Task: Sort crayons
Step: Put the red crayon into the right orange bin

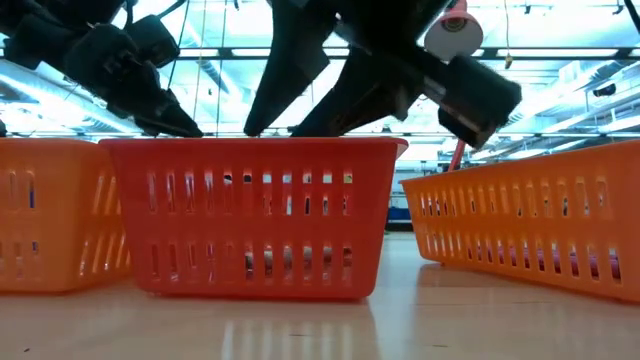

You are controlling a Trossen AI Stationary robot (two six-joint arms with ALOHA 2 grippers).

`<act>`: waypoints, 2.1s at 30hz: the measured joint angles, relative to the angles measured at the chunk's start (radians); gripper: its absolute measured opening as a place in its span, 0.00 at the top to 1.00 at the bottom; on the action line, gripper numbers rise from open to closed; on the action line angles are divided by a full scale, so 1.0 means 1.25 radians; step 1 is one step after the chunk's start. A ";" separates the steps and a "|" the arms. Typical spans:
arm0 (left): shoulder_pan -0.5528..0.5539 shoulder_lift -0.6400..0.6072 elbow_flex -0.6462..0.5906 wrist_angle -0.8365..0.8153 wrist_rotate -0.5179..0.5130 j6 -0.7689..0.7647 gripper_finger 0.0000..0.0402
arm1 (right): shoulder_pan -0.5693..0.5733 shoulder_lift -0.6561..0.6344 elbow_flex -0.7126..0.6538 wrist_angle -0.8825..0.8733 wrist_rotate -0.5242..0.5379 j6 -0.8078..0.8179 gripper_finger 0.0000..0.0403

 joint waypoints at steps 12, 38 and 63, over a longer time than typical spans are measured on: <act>0.001 0.000 0.122 -0.392 -0.095 -0.306 0.62 | -0.091 -0.156 0.000 -0.199 -0.091 0.354 0.63; -0.073 0.287 0.221 -0.651 -0.182 -0.761 0.63 | -0.249 -0.555 -0.472 0.246 -0.051 0.667 0.63; -0.062 0.354 0.245 -0.692 -0.066 -0.952 0.63 | -0.129 -0.606 -0.699 0.465 -0.024 0.607 0.63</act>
